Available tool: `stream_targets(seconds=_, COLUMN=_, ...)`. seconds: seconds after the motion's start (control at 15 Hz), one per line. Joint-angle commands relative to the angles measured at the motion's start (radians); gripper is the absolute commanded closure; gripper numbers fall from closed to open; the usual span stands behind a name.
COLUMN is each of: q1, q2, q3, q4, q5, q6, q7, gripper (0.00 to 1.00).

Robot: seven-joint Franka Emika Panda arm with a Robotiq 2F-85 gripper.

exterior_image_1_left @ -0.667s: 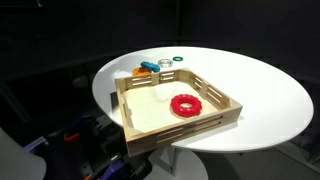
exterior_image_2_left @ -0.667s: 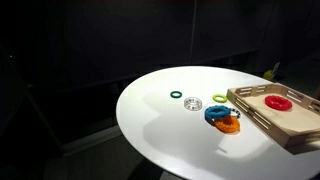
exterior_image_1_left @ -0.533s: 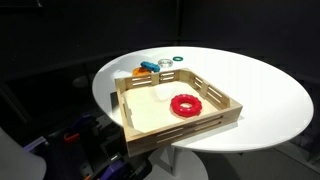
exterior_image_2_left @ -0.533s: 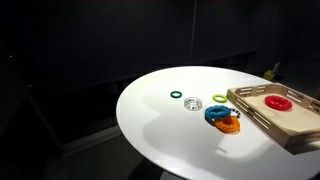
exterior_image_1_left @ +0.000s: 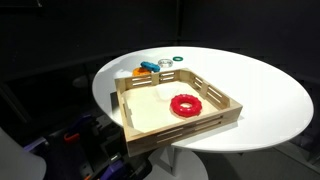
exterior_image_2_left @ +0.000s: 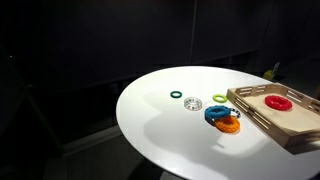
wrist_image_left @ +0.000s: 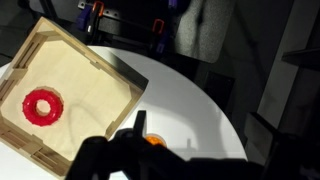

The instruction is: Remove the red ring from the box

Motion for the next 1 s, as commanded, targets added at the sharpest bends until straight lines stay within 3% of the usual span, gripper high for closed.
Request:
stream_targets(seconds=0.0, q1=-0.032, q2=0.038, q3=-0.012, q4=0.055, q5=-0.036, q6=0.025, q7=0.023, gripper=0.0)
stream_targets(seconds=0.47, q1=-0.113, q2=0.072, q3=-0.071, q4=0.101, q5=-0.1, q6=0.093, q7=0.042, gripper=0.0)
stream_targets(seconds=0.93, q1=-0.193, q2=0.06, q3=-0.132, q4=0.031, q5=-0.192, q6=0.225, q7=0.079, gripper=0.0)
